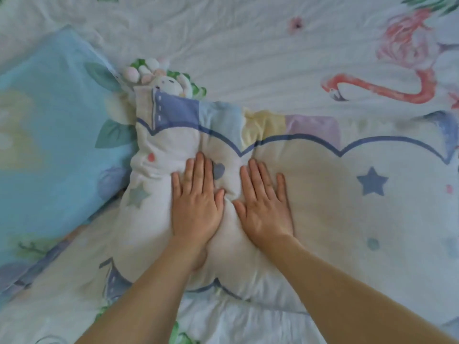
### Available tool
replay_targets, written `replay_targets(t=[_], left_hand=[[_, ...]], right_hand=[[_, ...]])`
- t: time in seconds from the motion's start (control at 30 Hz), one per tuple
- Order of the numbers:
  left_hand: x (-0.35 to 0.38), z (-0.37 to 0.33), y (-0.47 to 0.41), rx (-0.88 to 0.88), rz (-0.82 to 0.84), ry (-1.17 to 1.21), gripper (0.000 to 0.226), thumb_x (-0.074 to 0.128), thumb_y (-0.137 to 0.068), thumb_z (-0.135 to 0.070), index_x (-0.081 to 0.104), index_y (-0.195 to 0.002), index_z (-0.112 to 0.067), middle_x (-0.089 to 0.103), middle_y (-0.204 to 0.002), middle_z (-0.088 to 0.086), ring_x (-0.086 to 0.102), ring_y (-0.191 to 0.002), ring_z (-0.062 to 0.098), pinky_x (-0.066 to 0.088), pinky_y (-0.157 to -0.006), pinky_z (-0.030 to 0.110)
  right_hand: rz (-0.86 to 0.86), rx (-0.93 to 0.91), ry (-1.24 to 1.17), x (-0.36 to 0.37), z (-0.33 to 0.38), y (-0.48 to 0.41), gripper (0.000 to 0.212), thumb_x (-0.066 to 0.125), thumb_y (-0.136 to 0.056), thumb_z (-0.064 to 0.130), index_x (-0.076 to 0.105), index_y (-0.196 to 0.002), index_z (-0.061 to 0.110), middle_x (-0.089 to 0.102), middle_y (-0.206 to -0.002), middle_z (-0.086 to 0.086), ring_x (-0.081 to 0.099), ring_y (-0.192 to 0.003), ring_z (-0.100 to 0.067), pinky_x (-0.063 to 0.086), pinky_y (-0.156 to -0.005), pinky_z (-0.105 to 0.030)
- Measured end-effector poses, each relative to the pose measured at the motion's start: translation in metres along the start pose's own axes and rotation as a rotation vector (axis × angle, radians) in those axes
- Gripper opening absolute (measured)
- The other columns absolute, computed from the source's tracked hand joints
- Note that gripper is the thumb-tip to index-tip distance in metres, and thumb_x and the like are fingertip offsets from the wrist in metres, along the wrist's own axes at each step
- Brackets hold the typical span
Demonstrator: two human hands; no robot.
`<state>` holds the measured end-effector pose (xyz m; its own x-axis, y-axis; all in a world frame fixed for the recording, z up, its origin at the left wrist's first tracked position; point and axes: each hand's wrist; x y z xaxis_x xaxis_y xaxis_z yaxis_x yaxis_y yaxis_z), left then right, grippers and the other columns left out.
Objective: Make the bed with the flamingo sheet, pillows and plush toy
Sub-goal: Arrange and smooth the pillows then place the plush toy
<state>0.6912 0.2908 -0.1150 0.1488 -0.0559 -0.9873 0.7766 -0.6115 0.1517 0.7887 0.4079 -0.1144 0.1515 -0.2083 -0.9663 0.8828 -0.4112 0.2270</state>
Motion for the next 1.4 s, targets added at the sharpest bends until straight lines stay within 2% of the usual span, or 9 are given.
replay_targets(t=[0.33, 0.47, 0.6, 0.8, 0.87, 0.97, 1.0, 1.13, 1.4], left_hand=[[0.000, 0.003, -0.009, 0.008, -0.016, -0.024, 0.067, 0.025, -0.092, -0.045, 0.022, -0.150, -0.011, 0.019, -0.158, 0.008, 0.017, -0.146, 0.022, 0.020, -0.115, 0.051], [-0.015, 0.001, -0.002, 0.029, -0.058, 0.013, 0.067, 0.020, -0.094, -0.048, 0.022, -0.150, -0.011, 0.019, -0.158, 0.007, 0.017, -0.146, 0.021, 0.017, -0.115, 0.053], [-0.042, -0.016, -0.002, 0.087, -0.135, 0.108, 0.064, 0.021, -0.094, -0.044, 0.021, -0.150, -0.011, 0.017, -0.158, 0.005, 0.010, -0.146, 0.021, 0.006, -0.116, 0.055], [-0.093, -0.069, -0.013, 0.186, -0.297, 0.109, 0.064, 0.025, -0.095, -0.043, 0.018, -0.150, -0.010, 0.013, -0.159, 0.008, 0.008, -0.147, 0.026, 0.008, -0.116, 0.055], [-0.080, -0.080, -0.016, 0.224, -0.255, 0.112, 0.066, 0.026, -0.095, -0.045, 0.020, -0.150, -0.008, 0.014, -0.158, 0.010, 0.010, -0.147, 0.027, 0.008, -0.116, 0.055], [-0.026, -0.095, -0.010, 0.335, -0.072, -0.036, 0.072, 0.031, -0.093, -0.052, 0.023, -0.149, -0.008, 0.018, -0.158, 0.011, 0.017, -0.146, 0.025, 0.013, -0.115, 0.056], [-0.013, -0.095, -0.009, 0.326, -0.035, -0.062, 0.073, 0.031, -0.093, -0.054, 0.022, -0.149, -0.008, 0.019, -0.158, 0.010, 0.017, -0.146, 0.024, 0.012, -0.116, 0.055], [0.004, -0.100, -0.025, 0.297, -0.051, -0.083, 0.072, 0.024, -0.094, -0.054, 0.020, -0.150, -0.009, 0.018, -0.158, 0.009, 0.015, -0.146, 0.023, 0.010, -0.117, 0.053], [-0.005, -0.098, -0.024, 0.308, -0.021, -0.112, 0.073, 0.022, -0.093, -0.055, 0.023, -0.150, -0.009, 0.019, -0.158, 0.009, 0.016, -0.146, 0.022, 0.010, -0.116, 0.053]], right_hand=[[-0.045, -0.016, -0.056, -0.007, -0.003, -0.007, 0.068, 0.022, -0.094, 0.053, 0.022, -0.150, 0.015, 0.018, -0.158, -0.005, 0.015, -0.146, -0.019, 0.004, -0.116, -0.045], [-0.072, -0.076, -0.177, -0.029, -0.010, 0.006, 0.068, 0.018, -0.094, 0.054, 0.012, -0.152, 0.020, 0.008, -0.160, -0.001, 0.002, -0.147, -0.015, -0.001, -0.117, -0.041], [-0.185, -0.030, -0.271, -0.058, -0.016, 0.018, 0.063, 0.027, -0.096, 0.044, 0.015, -0.152, 0.018, 0.007, -0.160, -0.001, 0.000, -0.147, -0.017, 0.004, -0.118, -0.045], [-0.478, 0.183, -0.335, -0.105, -0.046, 0.031, 0.060, 0.028, -0.100, 0.039, 0.007, -0.152, 0.018, 0.001, -0.160, -0.002, -0.005, -0.146, -0.013, -0.003, -0.118, -0.044], [-0.407, 0.255, -0.235, -0.089, -0.068, 0.040, 0.064, 0.021, -0.098, 0.048, 0.008, -0.152, 0.016, 0.001, -0.158, -0.004, 0.001, -0.147, -0.019, -0.003, -0.119, -0.045], [-0.091, 0.276, -0.028, -0.031, -0.090, 0.052, 0.069, 0.018, -0.095, 0.052, 0.013, -0.152, 0.013, 0.007, -0.160, -0.011, 0.006, -0.147, -0.022, 0.003, -0.115, -0.049], [-0.052, 0.281, 0.002, -0.019, -0.092, 0.052, 0.070, 0.019, -0.095, 0.052, 0.011, -0.152, 0.013, 0.008, -0.160, -0.011, 0.005, -0.147, -0.022, 0.001, -0.115, -0.048], [-0.074, 0.281, 0.030, -0.006, -0.098, 0.033, 0.071, 0.019, -0.095, 0.051, 0.002, -0.152, 0.014, 0.001, -0.160, -0.009, 0.000, -0.148, -0.022, -0.009, -0.115, -0.044], [-0.043, 0.267, -0.040, -0.018, -0.100, 0.037, 0.069, 0.017, -0.094, 0.055, 0.006, -0.153, 0.019, 0.003, -0.160, -0.007, 0.000, -0.148, -0.020, -0.011, -0.115, -0.042]])
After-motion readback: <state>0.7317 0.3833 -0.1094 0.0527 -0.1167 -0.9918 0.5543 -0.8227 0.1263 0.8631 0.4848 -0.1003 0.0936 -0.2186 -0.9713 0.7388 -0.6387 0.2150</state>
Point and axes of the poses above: each hand's wrist, its own y-axis away from the middle knuckle, its own x-axis out of the palm, z = x × y
